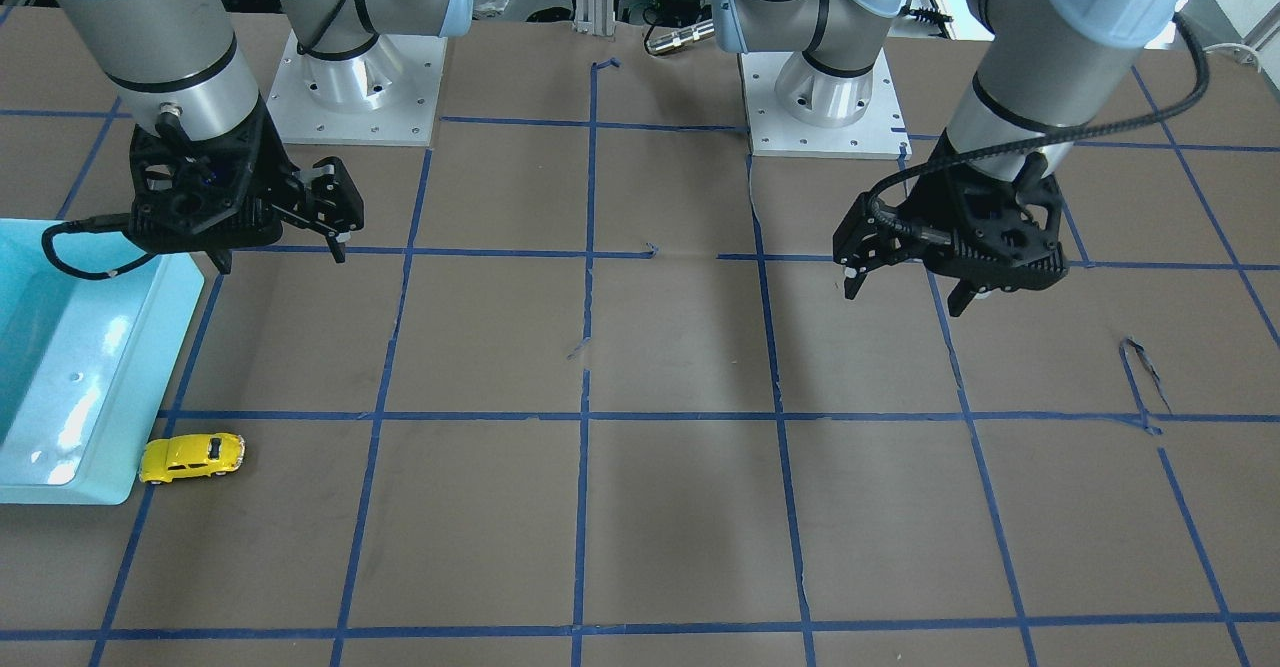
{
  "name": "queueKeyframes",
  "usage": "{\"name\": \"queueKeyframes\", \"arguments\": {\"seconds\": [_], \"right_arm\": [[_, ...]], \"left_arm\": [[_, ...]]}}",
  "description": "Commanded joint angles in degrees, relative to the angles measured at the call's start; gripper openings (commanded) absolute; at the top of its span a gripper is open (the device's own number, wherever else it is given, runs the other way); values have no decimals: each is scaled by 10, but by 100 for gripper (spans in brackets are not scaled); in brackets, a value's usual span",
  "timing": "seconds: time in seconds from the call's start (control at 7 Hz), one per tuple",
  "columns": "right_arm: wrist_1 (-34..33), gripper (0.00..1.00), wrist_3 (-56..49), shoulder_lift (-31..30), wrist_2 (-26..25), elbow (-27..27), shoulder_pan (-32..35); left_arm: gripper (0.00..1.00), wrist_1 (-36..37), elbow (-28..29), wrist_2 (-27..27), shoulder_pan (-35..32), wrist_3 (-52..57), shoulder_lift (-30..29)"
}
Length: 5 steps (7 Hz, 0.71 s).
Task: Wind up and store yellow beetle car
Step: 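Raise the left arm back to rest while the right gripper moves toward the car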
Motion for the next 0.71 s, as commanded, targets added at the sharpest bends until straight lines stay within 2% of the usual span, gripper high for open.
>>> {"name": "queueKeyframes", "arguments": {"seconds": [0.0,0.14,0.29,0.57], "right_arm": [[-59,100,-260,30,0,17,-35],[-58,100,-369,36,3,25,-71],[-60,100,-472,50,8,43,-102],[-133,100,-670,85,0,51,-112]], "left_arm": [[100,-19,-1,19,0,-94,40],[100,-16,-1,55,0,-95,42],[100,-15,-6,50,0,-116,31],[100,-12,-2,45,1,-129,33]]}}
